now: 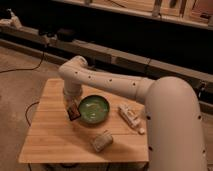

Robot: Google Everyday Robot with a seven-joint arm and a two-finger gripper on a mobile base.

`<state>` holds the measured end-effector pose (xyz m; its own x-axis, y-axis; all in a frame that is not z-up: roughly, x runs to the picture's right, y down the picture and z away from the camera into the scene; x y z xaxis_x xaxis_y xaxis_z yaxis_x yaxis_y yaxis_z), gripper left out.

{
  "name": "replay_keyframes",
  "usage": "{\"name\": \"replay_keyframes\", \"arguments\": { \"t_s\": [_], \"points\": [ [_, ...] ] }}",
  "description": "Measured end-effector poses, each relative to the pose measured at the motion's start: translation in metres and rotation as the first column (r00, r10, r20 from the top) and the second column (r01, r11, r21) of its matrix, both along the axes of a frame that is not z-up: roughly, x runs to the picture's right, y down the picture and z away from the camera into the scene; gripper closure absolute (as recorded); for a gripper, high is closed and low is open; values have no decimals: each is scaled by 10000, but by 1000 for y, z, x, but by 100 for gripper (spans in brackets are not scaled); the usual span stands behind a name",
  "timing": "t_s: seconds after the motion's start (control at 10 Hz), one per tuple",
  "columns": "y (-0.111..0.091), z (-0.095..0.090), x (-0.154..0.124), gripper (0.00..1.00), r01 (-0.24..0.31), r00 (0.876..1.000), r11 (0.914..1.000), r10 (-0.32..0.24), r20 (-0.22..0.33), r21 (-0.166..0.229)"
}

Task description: Place the eraser on the white sponge

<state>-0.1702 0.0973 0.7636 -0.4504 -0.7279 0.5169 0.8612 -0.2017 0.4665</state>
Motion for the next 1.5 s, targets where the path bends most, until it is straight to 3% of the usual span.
{"name": "replay_keyframes", "arguments": {
  "t_s": [0.1,0.3,0.4,0.6,0.7,0.9,1.1,1.2,1.3,1.4,1.5],
  "points": [
    [10,-13,3,100,-263,9994,9993,257,-219,-275],
    [35,-45,18,100,-1132,9846,9892,991,-1441,-927],
    [44,-54,23,100,-1426,9741,9839,1202,-1918,-1079],
    [64,-75,36,100,-2160,9412,9685,1727,-2905,-1242],
    [69,-79,37,100,-2300,9338,9649,1822,-3081,-1267],
    [71,-80,37,100,-2343,9310,9638,1847,-3148,-1275],
    [71,-76,45,100,-2450,9144,9630,1909,-3571,-1125],
    [71,-72,59,100,-2589,8848,9624,2021,-4198,-824],
    [69,-68,80,100,-2724,8384,9615,2188,-4992,-362],
    [66,-69,108,100,-2813,7765,9594,2399,-5827,201],
    [65,-70,126,100,-2868,7304,9565,2544,-6339,534]
  ]
}}
